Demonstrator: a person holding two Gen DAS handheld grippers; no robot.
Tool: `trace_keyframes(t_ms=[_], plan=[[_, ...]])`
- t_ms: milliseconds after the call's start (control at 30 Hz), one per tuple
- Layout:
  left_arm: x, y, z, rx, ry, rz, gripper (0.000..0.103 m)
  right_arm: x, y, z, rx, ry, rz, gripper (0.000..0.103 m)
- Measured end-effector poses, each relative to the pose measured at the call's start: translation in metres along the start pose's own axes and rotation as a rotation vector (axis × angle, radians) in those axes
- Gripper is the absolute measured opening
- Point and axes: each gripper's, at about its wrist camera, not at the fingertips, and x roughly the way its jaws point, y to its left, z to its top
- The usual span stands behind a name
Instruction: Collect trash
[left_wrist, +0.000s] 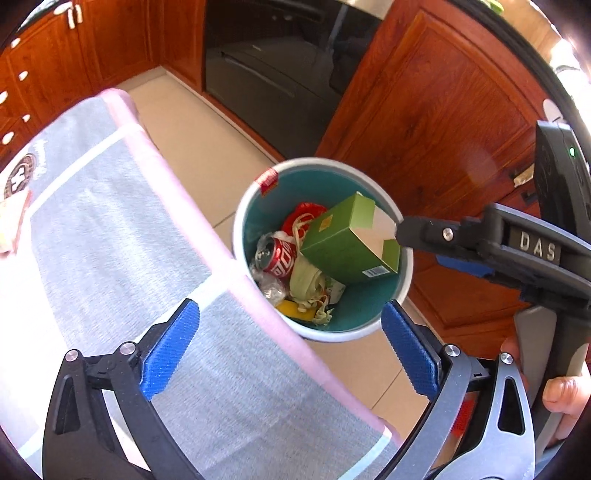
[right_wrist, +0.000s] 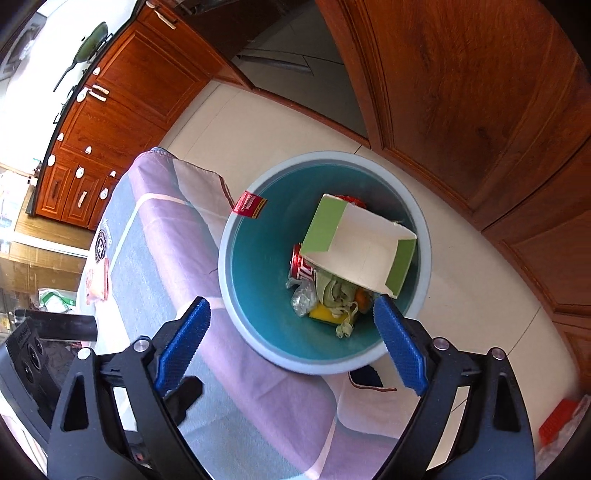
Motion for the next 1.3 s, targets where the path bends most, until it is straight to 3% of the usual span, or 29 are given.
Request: trace_keyframes(t_ms=[400,667,967,1300], plan=[[-0.051,-0.009,-0.034,0.041,-0.081,0.083,0.099,-0.039,0.003,-0.046,-0.037,-0.054,-0.014,0.087],[-0.076,-0.014,-0.055,0.042,-0.108,0.121,0.099,-0.062,0.000,-0.073,-0.067,-0.090,-0.039,0.096],[-0.079,-0.016,-0.076,0.033,-0.091,0.163,0.099,-0.074,-0.002,-0.101,-0.153,-0.140,-0.146,0.096],[-0.074,-0.017,-0.094,0.029,-0.079,0.183,0.099,-0.068,-0.012,-0.119,-0.170,-0.128,-0.175,0.096]])
